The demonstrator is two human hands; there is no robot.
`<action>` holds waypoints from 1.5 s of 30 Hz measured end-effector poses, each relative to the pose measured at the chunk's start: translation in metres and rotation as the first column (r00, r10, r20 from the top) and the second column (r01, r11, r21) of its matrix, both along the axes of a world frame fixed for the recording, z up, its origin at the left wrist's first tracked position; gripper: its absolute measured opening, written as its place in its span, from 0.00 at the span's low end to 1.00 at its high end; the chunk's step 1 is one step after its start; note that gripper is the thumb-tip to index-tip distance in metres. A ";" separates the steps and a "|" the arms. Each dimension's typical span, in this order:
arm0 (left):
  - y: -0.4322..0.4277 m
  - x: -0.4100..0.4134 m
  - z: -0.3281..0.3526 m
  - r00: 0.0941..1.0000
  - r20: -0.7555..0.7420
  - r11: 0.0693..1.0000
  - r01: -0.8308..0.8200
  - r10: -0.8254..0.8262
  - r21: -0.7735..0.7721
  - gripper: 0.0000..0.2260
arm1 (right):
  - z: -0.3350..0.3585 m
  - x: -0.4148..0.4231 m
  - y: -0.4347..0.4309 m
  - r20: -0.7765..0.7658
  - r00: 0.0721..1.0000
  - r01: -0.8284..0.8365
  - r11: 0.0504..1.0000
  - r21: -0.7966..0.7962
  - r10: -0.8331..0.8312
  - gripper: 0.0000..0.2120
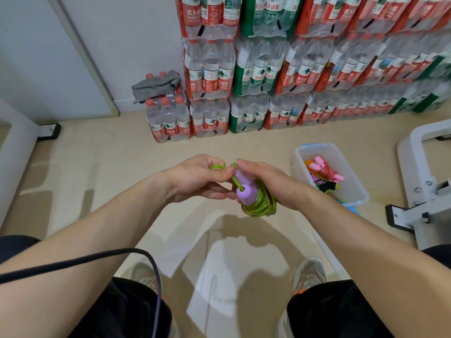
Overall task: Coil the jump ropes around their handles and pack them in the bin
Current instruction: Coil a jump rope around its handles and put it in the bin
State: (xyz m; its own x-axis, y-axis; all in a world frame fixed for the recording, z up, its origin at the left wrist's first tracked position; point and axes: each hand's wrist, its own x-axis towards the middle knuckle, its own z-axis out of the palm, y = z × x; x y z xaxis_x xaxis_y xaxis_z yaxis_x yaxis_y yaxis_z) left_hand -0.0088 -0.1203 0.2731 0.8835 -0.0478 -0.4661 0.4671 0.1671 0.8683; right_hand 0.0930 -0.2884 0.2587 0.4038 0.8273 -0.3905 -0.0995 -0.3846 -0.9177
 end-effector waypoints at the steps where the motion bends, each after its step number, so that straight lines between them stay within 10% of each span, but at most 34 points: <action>1: 0.002 0.000 0.001 1.000 -0.007 0.999 0.000 0.000 0.035 0.16 | 0.003 -0.001 -0.002 0.056 0.998 -0.036 0.999 -0.009 0.036 0.24; 11: 0.001 0.002 -0.008 0.998 -0.065 0.892 0.032 -0.003 0.450 0.16 | -0.001 0.001 -0.015 0.382 0.917 -0.066 0.987 -0.149 0.119 0.20; 18: -0.007 0.005 -0.011 0.947 0.107 0.951 -0.291 0.302 -0.108 0.03 | 0.001 -0.002 -0.011 0.347 0.928 0.137 0.990 0.019 -0.135 0.22; 32: -0.026 0.011 -0.003 0.899 0.031 0.881 -0.421 0.437 -0.216 0.17 | 0.001 -0.009 -0.008 0.375 0.909 0.168 0.983 0.074 -0.184 0.31; 38: -0.019 0.014 0.007 0.947 0.039 0.931 -0.321 0.319 0.176 0.17 | -0.001 -0.002 -0.015 0.552 0.830 0.100 0.995 -0.007 -0.080 0.26; 45: -0.001 0.020 0.023 0.998 -0.053 0.774 0.021 0.016 0.633 0.18 | -0.004 -0.006 -0.016 0.731 0.679 0.100 0.977 -0.186 0.070 0.26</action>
State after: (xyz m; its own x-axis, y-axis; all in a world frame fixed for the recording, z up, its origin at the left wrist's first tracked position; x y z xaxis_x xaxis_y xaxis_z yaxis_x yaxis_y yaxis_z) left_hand 0.0109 -0.1218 0.2961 0.8571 0.2722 -0.4373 0.5146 -0.4128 0.7516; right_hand 0.0871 -0.3045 0.2549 0.6407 0.7591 -0.1153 0.5618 -0.5658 -0.6035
